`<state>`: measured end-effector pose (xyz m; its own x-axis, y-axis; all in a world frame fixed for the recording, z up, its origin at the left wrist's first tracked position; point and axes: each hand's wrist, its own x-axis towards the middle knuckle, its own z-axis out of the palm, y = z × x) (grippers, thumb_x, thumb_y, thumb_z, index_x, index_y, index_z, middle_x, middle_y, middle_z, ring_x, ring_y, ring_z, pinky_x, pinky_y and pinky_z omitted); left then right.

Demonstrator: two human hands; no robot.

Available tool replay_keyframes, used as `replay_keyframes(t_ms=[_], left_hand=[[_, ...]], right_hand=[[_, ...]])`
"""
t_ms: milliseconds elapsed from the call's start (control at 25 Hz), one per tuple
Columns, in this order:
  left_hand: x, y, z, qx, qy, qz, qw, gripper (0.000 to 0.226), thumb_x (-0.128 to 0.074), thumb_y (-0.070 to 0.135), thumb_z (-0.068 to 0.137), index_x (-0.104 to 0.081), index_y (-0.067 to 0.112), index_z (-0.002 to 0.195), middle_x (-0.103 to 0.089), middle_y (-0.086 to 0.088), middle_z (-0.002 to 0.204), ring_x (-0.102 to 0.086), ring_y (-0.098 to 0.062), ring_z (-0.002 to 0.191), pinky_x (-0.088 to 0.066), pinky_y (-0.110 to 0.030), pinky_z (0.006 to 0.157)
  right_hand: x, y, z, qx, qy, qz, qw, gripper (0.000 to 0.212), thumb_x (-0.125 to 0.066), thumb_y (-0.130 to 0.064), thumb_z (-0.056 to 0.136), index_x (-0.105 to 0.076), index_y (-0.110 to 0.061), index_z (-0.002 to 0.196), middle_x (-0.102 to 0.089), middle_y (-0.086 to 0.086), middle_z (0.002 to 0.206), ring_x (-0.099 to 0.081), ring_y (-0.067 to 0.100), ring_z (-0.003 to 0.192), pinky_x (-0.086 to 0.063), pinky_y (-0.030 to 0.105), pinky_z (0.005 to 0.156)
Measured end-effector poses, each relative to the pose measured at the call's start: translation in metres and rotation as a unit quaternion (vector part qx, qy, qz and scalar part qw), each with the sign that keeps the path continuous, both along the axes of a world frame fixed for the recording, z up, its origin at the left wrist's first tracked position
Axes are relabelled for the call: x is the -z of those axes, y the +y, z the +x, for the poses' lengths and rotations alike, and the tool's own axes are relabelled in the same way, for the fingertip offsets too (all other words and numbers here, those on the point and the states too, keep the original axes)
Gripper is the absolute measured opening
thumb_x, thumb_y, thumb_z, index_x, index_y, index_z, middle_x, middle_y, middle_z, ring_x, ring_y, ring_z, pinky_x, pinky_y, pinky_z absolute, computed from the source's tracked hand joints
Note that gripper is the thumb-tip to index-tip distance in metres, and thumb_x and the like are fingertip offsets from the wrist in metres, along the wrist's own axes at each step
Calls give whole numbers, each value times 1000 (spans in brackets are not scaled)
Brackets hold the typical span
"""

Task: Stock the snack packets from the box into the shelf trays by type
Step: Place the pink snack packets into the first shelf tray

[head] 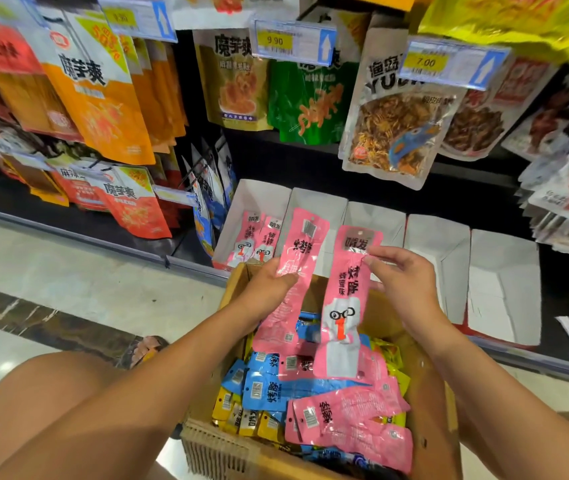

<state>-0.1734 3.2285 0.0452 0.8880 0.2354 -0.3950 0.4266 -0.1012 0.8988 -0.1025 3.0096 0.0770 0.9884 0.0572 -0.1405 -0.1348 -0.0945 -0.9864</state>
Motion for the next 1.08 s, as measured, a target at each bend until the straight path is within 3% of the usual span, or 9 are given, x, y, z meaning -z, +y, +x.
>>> replay_keyframes(t_ms=[80,160,280,440,600,720,880,1000,1080], left_hand=[[-7,-8,0,15,-9,-29,999,51,-60,48,98,-56,22,141,-65,2,134,-61,-18,123,-47,-37,104],[-7,-14,2,33,-12,-80,996,50,-67,56,92,-63,26,132,-72,5,126,-67,-17,119,-50,-41,104],[-4,-19,3,38,-16,-114,993,25,-74,21,94,-68,22,117,-78,-1,112,-74,-21,104,-58,-45,96],[-3,-17,4,10,-12,-121,993,29,-72,14,94,-66,19,123,-78,-2,112,-75,-22,102,-59,-47,95],[-8,-6,5,-51,-35,-108,992,25,-74,12,93,-70,20,117,-79,1,105,-76,-20,97,-61,-42,90],[-12,7,8,-69,-36,-96,992,30,-80,23,86,-71,23,116,-79,1,106,-75,-25,100,-58,-52,95],[-26,32,16,-91,-18,-67,993,36,-80,32,82,-69,27,115,-77,-2,112,-73,-26,103,-57,-52,96],[-45,61,21,-114,-30,-41,992,24,-72,26,91,-66,29,115,-74,-1,115,-72,-25,101,-58,-47,93],[-55,85,22,-134,-33,-11,990,42,-70,36,83,-66,27,124,-73,-2,120,-70,-27,107,-56,-53,97]], right_hand=[[-1,9,3,5,11,32,999,14,-74,-5,87,-73,-8,100,-75,5,95,-75,13,81,-61,28,65],[-1,15,5,6,22,54,998,13,-73,-3,87,-72,-7,100,-74,8,96,-74,12,78,-60,26,62],[-1,22,4,6,32,66,997,14,-74,-4,87,-71,-7,100,-73,11,101,-75,17,81,-61,31,65],[1,27,1,-2,44,92,995,28,-76,-11,87,-63,-9,112,-73,9,105,-75,22,89,-61,34,70],[17,32,-8,-111,108,-38,987,23,-76,-19,88,-67,-14,108,-74,5,100,-73,22,88,-62,39,75],[26,41,-16,-180,113,-80,974,11,-72,-17,91,-75,-7,89,-77,8,83,-69,20,72,-57,32,68],[20,54,-11,-181,116,-58,975,16,-71,-16,92,-75,-1,86,-75,13,78,-66,20,65,-53,32,66],[13,64,7,-158,111,-90,977,16,-70,-17,92,-75,-3,86,-64,3,60,-51,11,51,-42,21,49],[10,82,27,-158,122,-99,975,15,-70,-19,93,-73,-5,87,-56,2,57,-44,11,47,-35,20,44]])
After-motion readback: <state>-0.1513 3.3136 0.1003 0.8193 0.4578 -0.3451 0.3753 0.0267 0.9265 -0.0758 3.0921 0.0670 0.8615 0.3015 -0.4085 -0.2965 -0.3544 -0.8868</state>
